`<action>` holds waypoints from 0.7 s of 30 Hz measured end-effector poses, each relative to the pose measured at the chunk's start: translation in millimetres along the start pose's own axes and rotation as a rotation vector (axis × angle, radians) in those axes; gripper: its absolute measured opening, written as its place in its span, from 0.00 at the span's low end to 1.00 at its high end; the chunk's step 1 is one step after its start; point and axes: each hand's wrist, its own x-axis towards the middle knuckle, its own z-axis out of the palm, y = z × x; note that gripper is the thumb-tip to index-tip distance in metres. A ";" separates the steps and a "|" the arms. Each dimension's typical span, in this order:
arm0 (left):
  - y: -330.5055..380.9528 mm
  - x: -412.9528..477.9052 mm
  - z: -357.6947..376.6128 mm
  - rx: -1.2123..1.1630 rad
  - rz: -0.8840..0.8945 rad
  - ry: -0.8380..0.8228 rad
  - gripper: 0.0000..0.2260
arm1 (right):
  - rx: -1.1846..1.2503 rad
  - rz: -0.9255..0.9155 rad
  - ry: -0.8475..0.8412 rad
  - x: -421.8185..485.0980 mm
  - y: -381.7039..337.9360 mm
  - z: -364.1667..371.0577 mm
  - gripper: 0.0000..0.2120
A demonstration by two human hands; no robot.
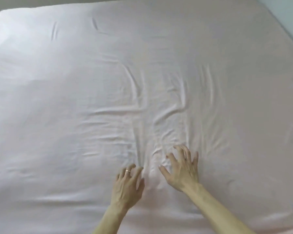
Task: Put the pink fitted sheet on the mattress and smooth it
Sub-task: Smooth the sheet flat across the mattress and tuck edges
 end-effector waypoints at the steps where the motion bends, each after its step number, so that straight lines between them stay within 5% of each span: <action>1: -17.9 13.7 1.1 0.011 -0.050 0.001 0.23 | 0.023 -0.007 0.005 18.1 -20.2 8.0 0.25; 8: -117.6 -37.0 41.7 0.108 -0.272 -0.124 0.32 | -0.150 0.131 -0.121 -8.7 -19.3 84.3 0.40; 13: -152.0 -71.0 5.0 0.152 -0.118 -0.147 0.29 | -0.165 0.377 -0.264 -30.5 -25.3 63.1 0.46; 15: -160.2 -47.4 -22.1 0.199 -0.096 -0.105 0.24 | -0.107 0.413 -0.182 -20.3 -39.4 48.2 0.45; 19: -154.4 12.1 -39.4 0.147 -0.098 0.033 0.24 | -0.066 0.253 0.028 10.6 -71.2 43.5 0.36; 21: -139.5 33.0 -28.6 0.081 -0.030 0.053 0.28 | -0.041 0.140 0.002 22.5 -89.4 57.7 0.37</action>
